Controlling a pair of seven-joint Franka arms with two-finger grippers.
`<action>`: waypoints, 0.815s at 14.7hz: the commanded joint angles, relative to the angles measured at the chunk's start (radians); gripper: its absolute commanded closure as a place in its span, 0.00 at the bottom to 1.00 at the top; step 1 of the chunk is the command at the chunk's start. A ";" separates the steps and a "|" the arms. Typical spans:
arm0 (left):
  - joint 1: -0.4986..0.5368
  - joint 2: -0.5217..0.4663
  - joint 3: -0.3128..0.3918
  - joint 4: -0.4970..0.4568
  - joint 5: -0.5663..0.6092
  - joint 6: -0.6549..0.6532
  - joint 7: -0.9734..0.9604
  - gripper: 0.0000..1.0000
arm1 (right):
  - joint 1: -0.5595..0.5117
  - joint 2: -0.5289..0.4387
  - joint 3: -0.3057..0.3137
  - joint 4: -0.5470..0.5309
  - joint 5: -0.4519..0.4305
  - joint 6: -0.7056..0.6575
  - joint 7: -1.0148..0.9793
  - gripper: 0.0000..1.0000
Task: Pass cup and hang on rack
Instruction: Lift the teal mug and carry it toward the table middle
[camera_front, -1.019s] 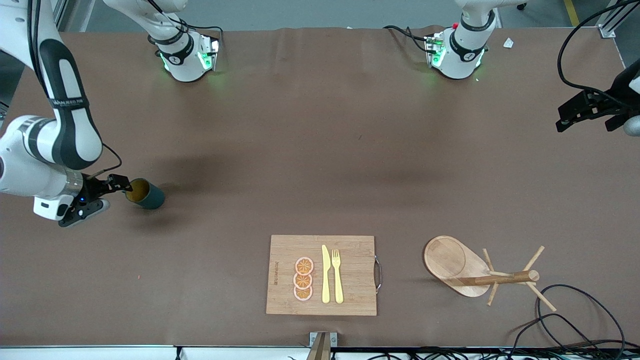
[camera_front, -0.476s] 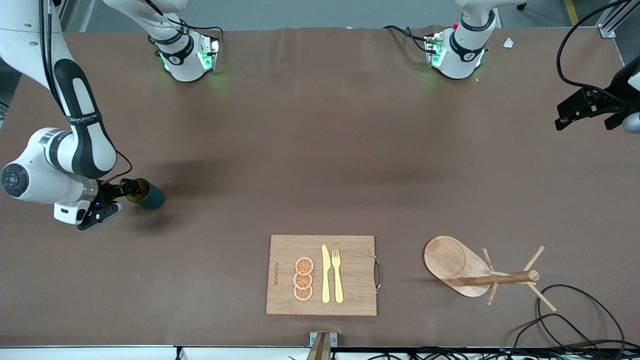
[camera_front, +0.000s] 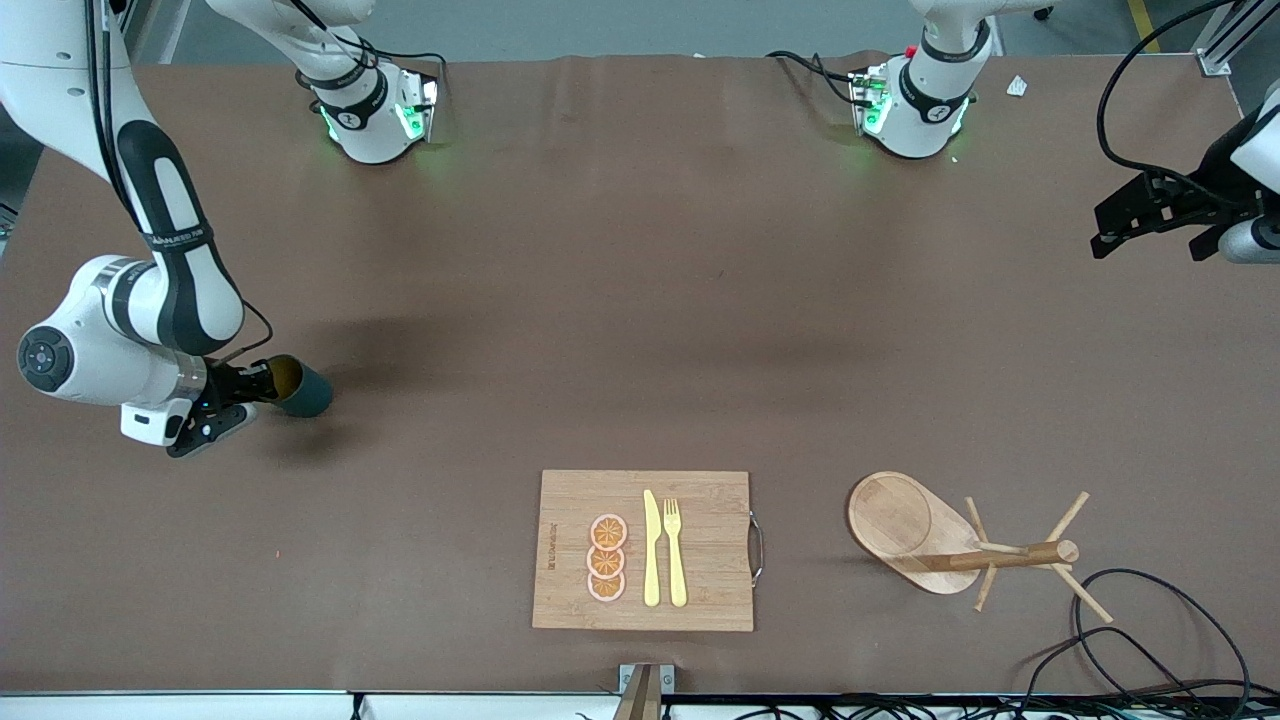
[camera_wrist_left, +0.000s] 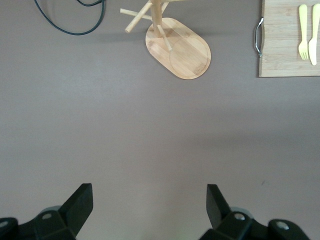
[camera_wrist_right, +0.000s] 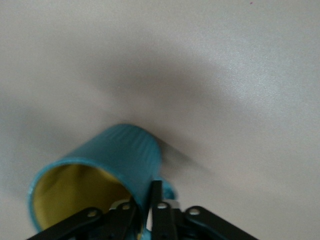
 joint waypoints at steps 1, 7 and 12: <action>0.003 0.008 -0.002 0.014 -0.018 -0.003 0.010 0.00 | 0.026 -0.035 0.000 -0.014 0.015 -0.029 0.019 1.00; 0.018 0.010 0.009 0.015 -0.012 -0.003 0.001 0.00 | 0.155 -0.139 0.000 0.026 0.015 -0.165 0.340 1.00; 0.021 0.011 0.020 0.014 -0.015 0.016 -0.004 0.00 | 0.359 -0.194 0.002 0.028 0.015 -0.201 0.728 1.00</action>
